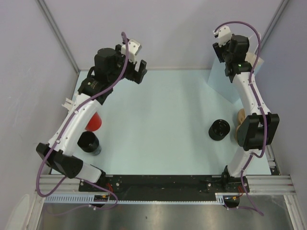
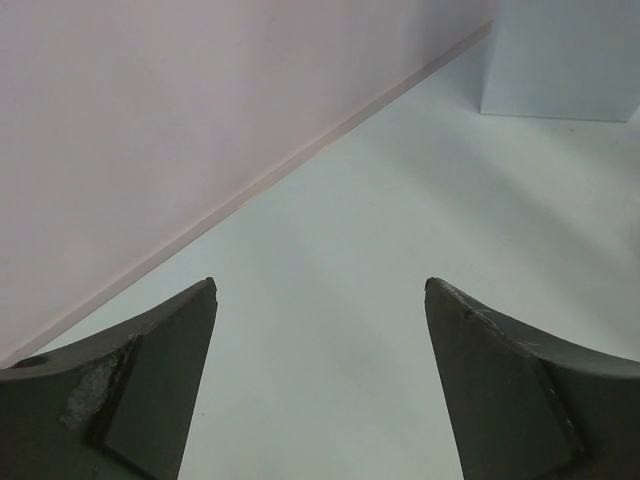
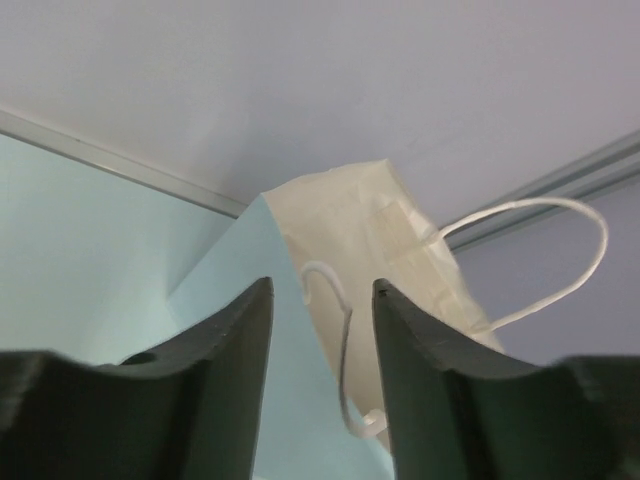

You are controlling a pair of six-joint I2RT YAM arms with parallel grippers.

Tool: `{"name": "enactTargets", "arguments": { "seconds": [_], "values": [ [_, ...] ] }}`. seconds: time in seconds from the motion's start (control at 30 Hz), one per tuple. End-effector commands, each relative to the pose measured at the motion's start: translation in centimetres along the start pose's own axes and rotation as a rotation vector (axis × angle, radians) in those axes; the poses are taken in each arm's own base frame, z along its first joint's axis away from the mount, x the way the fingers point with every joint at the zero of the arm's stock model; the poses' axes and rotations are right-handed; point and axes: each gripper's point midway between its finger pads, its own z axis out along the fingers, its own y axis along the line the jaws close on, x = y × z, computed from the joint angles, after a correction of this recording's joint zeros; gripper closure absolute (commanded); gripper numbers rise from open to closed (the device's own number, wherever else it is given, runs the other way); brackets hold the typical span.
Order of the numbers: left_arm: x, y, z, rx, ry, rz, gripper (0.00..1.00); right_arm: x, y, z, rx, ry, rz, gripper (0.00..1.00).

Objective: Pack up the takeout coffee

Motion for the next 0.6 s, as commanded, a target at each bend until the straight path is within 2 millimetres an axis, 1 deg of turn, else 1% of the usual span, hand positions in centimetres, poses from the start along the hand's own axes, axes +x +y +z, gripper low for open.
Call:
{"name": "enactTargets", "arguments": {
  "seconds": [0.0, 0.03, 0.07, 0.13, 0.17, 0.2, 0.23, 0.27, 0.3, 0.37, 0.4, 0.43, 0.47, 0.5, 0.53, 0.57],
  "values": [
    [-1.9, 0.4, -2.2, -0.002, -0.06, 0.028, 0.08, -4.8, -3.0, -3.4, 0.058, -0.102, 0.028, 0.36],
    [-1.9, 0.4, -2.3, -0.002, -0.058, 0.034, 0.06, -4.9, -3.1, -3.7, 0.056, -0.103, 0.033, 0.33],
    [-2.0, 0.3, -2.7, 0.002, -0.061, 0.041, 0.05, -5.3, -3.3, -4.2, 0.057, -0.111, 0.039, 0.26],
    [-1.7, 0.2, -3.2, 0.005, -0.051, 0.065, 0.01, -5.7, -3.3, -4.9, 0.04, -0.115, 0.058, 0.18],
    [-1.3, 0.1, -3.4, 0.009, -0.041, 0.071, 0.0, -6.1, -3.2, -5.4, 0.031, -0.124, 0.067, 0.1],
    [-1.5, 0.2, -4.1, 0.006, -0.045, 0.095, 0.01, -6.6, -3.3, -6.1, 0.025, -0.132, 0.082, 0.05],
    [-1.1, 0.2, -4.5, 0.006, -0.033, 0.101, 0.0, -6.5, -2.8, -6.5, -0.001, -0.12, 0.087, 0.0],
    [-0.6, 0.2, -4.7, 0.005, -0.02, 0.106, 0.01, -7.1, -2.7, -7.1, -0.011, -0.127, 0.092, 0.0],
    [-0.6, 0.3, -5.5, 0.001, -0.022, 0.127, 0.0, -7.5, -2.7, -7.9, -0.015, -0.131, 0.102, 0.0],
    [0.6, 0.2, -6.3, 0.008, 0.018, 0.141, 0.01, -8.1, -1.0, -9.0, -0.094, -0.137, 0.119, 0.0],
    [0.9, 0.2, -6.7, 0.009, 0.031, 0.162, 0.01, -8.7, -0.9, -10.3, -0.107, -0.15, 0.122, 0.0],
    [1.5, 0.2, -7.7, 0.008, 0.053, 0.17, 0.01, -8.7, 0.0, -11.0, -0.147, -0.142, 0.129, 0.0],
    [2.4, 0.2, -8.0, 0.009, 0.08, 0.179, 0.01, -8.9, 0.5, -11.9, -0.169, -0.148, 0.129, 0.0],
    [3.0, 0.5, -8.6, -0.008, 0.104, 0.197, 0.0, -8.5, 2.5, -12.5, -0.229, -0.133, 0.126, 0.0],
    [4.2, 0.4, -9.4, -0.01, 0.143, 0.202, 0.0, -9.2, 2.7, -14.2, -0.242, -0.158, 0.122, 0.0],
    [5.0, 0.6, -10.0, -0.019, 0.168, 0.208, 0.01, -9.1, 3.6, -15.0, -0.273, -0.161, 0.117, 0.0]
  ]
}}
